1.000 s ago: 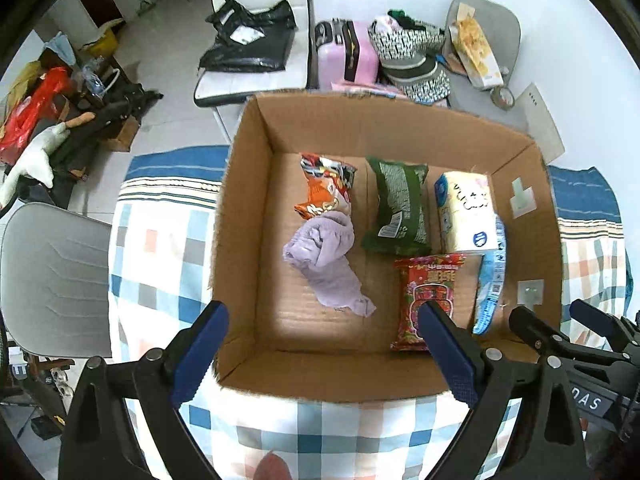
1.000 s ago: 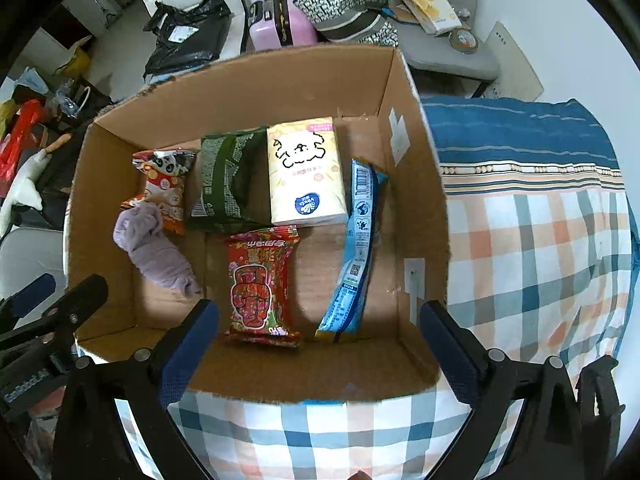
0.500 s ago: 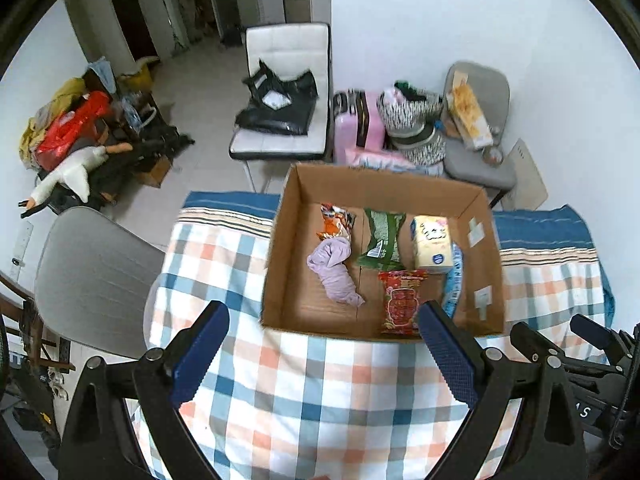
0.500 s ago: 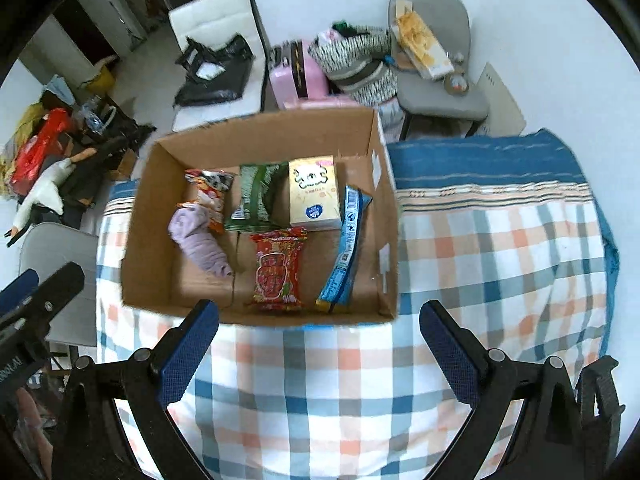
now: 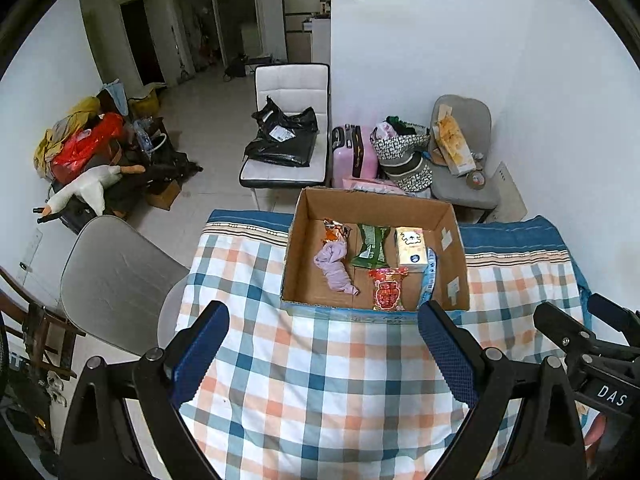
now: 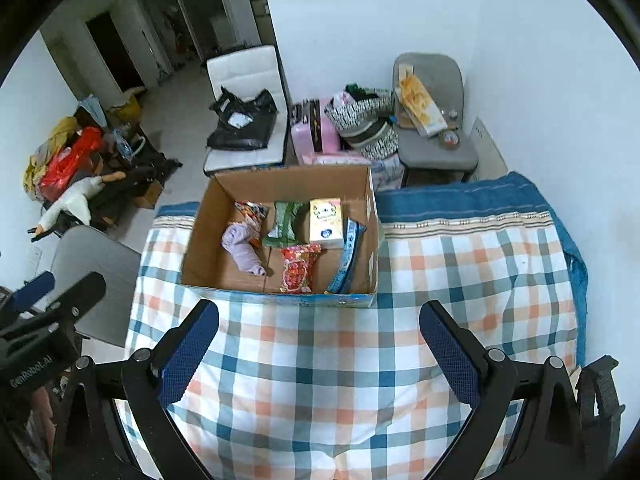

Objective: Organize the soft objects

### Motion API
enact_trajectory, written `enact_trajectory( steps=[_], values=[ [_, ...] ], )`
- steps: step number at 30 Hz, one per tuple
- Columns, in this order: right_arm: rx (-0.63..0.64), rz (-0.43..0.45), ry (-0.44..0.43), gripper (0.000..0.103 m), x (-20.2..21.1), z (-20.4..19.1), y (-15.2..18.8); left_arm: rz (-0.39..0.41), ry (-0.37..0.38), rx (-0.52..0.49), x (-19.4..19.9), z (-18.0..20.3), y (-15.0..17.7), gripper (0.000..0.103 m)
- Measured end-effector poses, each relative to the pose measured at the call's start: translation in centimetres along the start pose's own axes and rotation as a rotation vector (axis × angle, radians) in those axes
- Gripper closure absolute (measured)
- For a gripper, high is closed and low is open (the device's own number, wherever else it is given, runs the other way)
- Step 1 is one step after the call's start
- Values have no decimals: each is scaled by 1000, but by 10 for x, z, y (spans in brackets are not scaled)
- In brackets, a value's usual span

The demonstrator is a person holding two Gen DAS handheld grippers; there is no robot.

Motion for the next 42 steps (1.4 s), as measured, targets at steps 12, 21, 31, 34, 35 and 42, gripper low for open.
enact_trajectory(
  steps=[12, 21, 31, 34, 35, 42],
  values=[
    [3, 56, -14, 1, 51, -2, 6, 53, -3, -2, 40, 0, 5, 6],
    [-1, 60, -14, 1, 61, 0, 11, 48, 9, -11, 47, 4, 11, 6],
    [8, 65, -13, 1, 66, -3, 17, 57, 8, -12, 49, 5, 13, 6],
    [10, 68, -12, 1, 65, -5, 15, 60, 1, -9, 52, 2, 13, 6],
    [13, 69, -8, 1, 65, -4, 15, 61, 1, -9, 53, 1, 13, 6],
    [12, 73, -9, 1, 68, -6, 13, 72, 0, -11, 56, 1, 10, 6]
  ],
)
Point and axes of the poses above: each gripper's, at about its wrist camera, not at the fingertips, and x roughly against the way its jaws point, z to its right, y to its underside, the point moved 7 cm from there along -x, roughly the way its jaws point, and after that the axes turned 7 degrees about -x, right-handed, at the moved point
